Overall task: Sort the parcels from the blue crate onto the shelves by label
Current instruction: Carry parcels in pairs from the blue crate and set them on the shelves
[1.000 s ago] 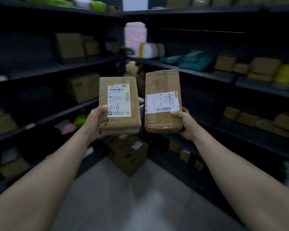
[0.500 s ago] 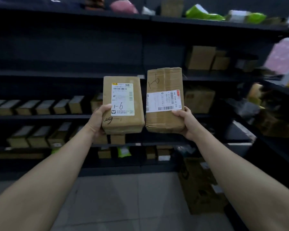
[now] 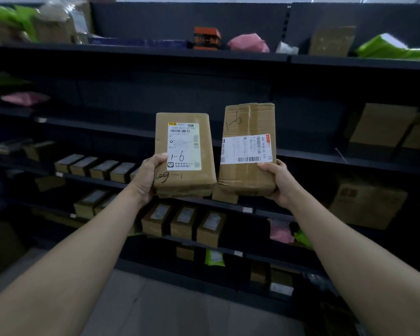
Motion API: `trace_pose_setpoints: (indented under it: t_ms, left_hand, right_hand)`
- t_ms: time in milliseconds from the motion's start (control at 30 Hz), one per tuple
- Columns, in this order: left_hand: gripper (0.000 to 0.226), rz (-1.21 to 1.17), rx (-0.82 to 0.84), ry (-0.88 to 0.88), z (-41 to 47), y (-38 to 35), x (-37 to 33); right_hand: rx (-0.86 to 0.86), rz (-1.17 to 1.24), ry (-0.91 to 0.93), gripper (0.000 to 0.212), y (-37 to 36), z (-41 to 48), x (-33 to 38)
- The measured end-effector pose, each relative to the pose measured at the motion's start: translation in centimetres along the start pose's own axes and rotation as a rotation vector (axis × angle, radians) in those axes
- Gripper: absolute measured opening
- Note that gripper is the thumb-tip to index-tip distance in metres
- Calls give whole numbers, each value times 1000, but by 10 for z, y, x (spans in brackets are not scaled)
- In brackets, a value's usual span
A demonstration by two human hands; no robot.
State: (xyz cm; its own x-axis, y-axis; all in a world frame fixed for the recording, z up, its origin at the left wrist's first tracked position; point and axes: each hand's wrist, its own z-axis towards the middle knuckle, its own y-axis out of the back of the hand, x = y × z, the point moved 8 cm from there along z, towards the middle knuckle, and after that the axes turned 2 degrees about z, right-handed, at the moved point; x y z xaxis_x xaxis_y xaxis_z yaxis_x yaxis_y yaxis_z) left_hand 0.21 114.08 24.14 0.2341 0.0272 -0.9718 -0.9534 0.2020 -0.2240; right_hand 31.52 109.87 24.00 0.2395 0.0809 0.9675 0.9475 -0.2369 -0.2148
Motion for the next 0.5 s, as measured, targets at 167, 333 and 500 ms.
trace_pose_setpoints:
  t_ms: [167, 333, 500]
  left_hand:
    - [36, 30, 21, -1, 71, 19, -5]
    - [34, 70, 89, 17, 153, 32, -10]
    - [37, 131, 162, 57, 234, 40, -21]
  right_hand:
    - [-7, -1, 23, 66, -22, 61, 9]
    - [-94, -9, 46, 69, -39, 126, 20]
    - [-141, 29, 52, 66, -53, 181, 35]
